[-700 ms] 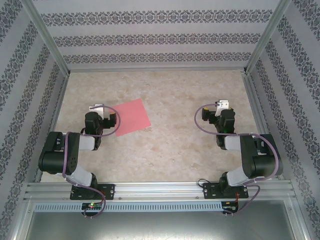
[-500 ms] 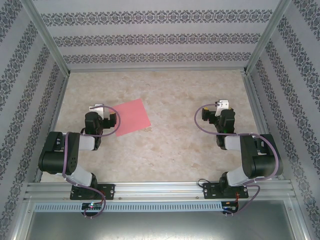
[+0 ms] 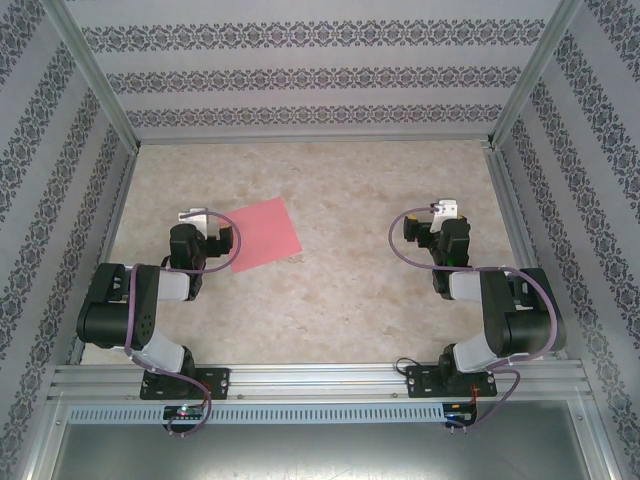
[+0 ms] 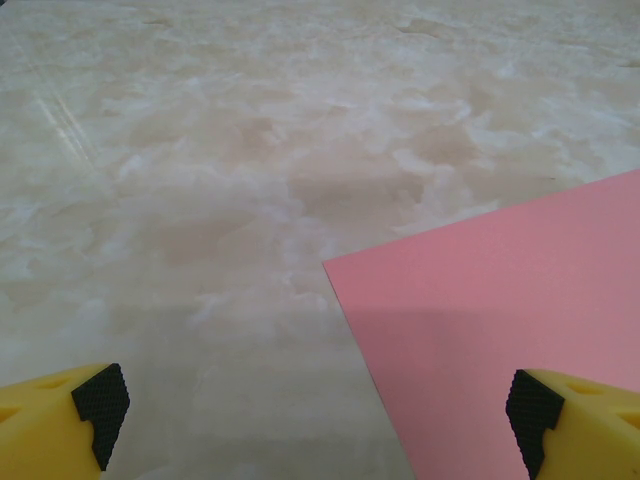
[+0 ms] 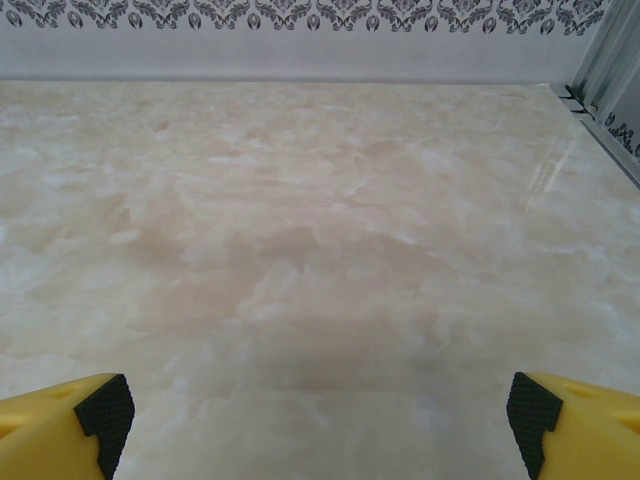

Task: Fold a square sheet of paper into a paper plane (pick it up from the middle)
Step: Move the square sheet of paper to the center of the table.

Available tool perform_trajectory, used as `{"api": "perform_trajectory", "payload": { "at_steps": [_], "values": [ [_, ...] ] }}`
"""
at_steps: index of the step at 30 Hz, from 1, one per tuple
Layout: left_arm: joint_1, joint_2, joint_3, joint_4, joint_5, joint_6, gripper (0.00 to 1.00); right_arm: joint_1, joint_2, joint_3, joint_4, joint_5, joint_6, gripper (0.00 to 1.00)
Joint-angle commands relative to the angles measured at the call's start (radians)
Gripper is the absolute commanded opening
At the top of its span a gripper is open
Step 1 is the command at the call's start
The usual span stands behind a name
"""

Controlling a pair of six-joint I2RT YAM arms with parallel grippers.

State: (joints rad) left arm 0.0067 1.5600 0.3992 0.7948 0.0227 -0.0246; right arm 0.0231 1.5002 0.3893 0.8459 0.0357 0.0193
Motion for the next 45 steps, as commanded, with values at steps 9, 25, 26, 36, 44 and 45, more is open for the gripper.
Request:
{"api": "perform_trajectory", "payload": {
  "at_steps": [9,25,26,36,44,45],
  "values": [
    [-0.005,-0.094,0.104,-0.196,-0.028,0.011,1.0,0.009,-0.21,0.06,-0.263,0.069,0.024,0.98],
    [-0.012,-0.094,0.492,-0.865,0.134,-0.508,1.0,0.074,-0.36,0.447,-1.053,0.011,0.555,0.98],
    [-0.015,-0.071,0.506,-0.875,0.174,-0.525,1.0,0.089,-0.336,0.462,-1.058,-0.004,0.562,0.98],
    [-0.15,0.143,0.61,-0.978,0.247,-0.59,0.99,0.292,-0.053,0.631,-1.045,-0.072,0.585,0.98],
    [-0.208,0.242,0.662,-1.039,0.27,-0.622,0.95,0.387,0.093,0.748,-1.07,-0.095,0.59,0.98],
    [-0.222,0.253,0.665,-1.042,0.278,-0.625,0.95,0.391,0.1,0.753,-1.071,-0.095,0.594,0.98]
  ]
}}
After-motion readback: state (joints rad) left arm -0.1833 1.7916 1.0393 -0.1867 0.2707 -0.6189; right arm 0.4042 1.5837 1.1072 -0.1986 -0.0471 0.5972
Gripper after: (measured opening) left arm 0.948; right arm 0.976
